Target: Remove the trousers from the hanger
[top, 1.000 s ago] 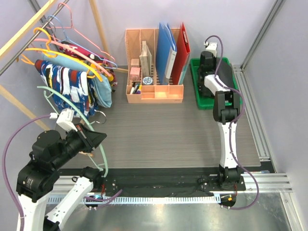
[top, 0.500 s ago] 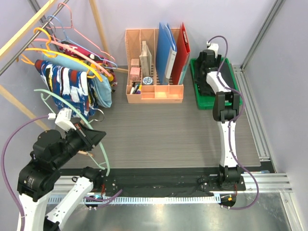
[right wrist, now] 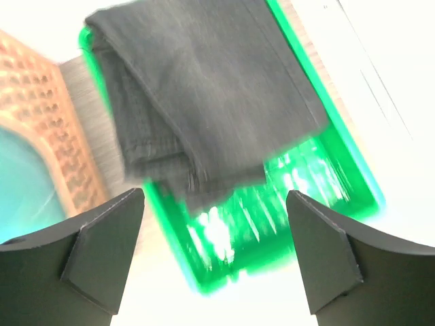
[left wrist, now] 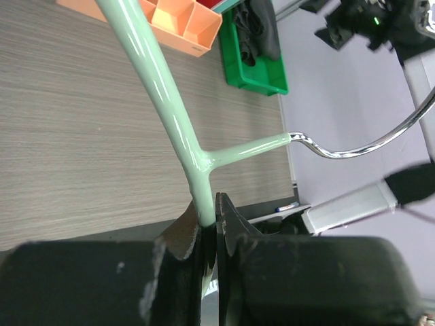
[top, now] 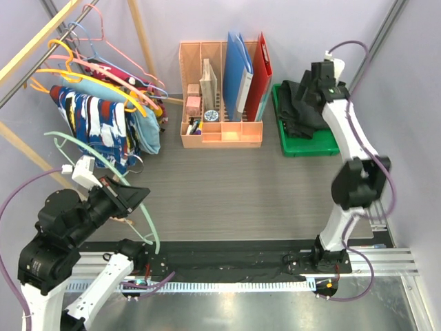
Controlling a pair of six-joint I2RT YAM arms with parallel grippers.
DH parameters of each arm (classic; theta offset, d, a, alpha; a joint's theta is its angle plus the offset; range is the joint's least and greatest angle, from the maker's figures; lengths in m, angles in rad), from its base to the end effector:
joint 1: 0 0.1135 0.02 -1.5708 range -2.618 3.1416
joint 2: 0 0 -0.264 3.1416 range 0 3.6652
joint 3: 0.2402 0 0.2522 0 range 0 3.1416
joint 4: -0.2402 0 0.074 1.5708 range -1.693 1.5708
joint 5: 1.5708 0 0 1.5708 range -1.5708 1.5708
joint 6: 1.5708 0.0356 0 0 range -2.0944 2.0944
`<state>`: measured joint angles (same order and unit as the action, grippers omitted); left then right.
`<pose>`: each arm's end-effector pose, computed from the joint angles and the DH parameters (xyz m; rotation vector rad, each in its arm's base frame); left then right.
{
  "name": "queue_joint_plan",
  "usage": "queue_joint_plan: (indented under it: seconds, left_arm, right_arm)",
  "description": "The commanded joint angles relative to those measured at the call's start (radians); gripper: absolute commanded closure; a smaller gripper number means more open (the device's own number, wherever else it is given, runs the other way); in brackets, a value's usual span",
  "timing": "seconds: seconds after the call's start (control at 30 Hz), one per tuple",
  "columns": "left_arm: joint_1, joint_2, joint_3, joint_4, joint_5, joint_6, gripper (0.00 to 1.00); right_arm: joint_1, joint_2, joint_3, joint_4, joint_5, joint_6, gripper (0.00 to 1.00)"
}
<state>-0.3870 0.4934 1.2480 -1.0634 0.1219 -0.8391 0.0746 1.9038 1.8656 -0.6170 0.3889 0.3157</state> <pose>0.0252 -0.0150 0.4168 -0.3595 1.9590 -0.9358 0.4380 0.0192 0.3484 0.4694 2.1263 -0.2117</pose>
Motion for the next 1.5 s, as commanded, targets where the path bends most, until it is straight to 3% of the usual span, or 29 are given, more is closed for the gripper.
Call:
queue_joint_plan:
  seconds: [0.0, 0.13, 0.23, 0.37, 0.4, 0.5, 0.53, 0.73, 0.87, 1.03, 1.37, 1.47]
  left_arm:
    - [-0.004, -0.012, 0.073, 0.037, 0.013, -0.028, 1.0]
    - [-0.004, -0.027, 0.083, 0.043, 0.022, -0.057, 1.0]
    - [-0.004, -0.035, 0.074, 0.055, 0.004, -0.074, 1.0]
    - [-0.004, -0.036, 0.065, 0.095, -0.011, -0.097, 1.0]
    - [-0.003, -0.036, 0.065, 0.105, -0.018, -0.103, 1.0]
    - [-0.004, -0.03, 0.065, 0.125, -0.042, -0.123, 1.0]
    - [-0.004, -0.03, 0.067, 0.131, -0.053, -0.13, 1.0]
    - [-0.004, -0.035, 0.05, 0.167, -0.116, -0.218, 1.0]
    - [-0.003, -0.047, 0.013, 0.197, -0.116, -0.293, 1.0]
    - [-0.003, -0.055, -0.015, 0.214, -0.143, -0.348, 1.0]
    - [-0.004, -0.061, -0.016, 0.227, -0.168, -0.362, 1.0]
    - [-0.004, -0.065, -0.019, 0.232, -0.166, -0.365, 1.0]
  right_arm:
    - [0.033, -0.297, -0.248, -0.108, -0.03, 0.092, 0.09]
    - [0.146, -0.546, -0.488, -0.112, -0.054, 0.106, 0.09]
    - [0.35, -0.696, -0.647, -0.118, -0.07, 0.163, 0.1]
    - [0.614, -0.826, -0.765, -0.037, -0.218, 0.253, 0.11]
    - [0.727, -0.845, -0.787, -0.011, -0.266, 0.281, 0.11]
    - [0.896, -0.904, -0.841, 0.095, -0.301, 0.275, 0.11]
    - [1.015, -0.907, -0.844, 0.115, -0.305, 0.254, 0.11]
    - [1.393, -0.836, -0.827, 0.293, -0.178, 0.075, 0.1]
    - [1.47, -0.76, -0.819, 0.437, -0.117, -0.033, 0.11]
    - [1.476, -0.674, -0.81, 0.663, -0.075, -0.107, 0.14]
    - [1.476, -0.497, -0.634, 0.74, -0.099, -0.201, 0.21]
    - [1.472, -0.47, -0.597, 0.738, -0.084, -0.199, 0.3]
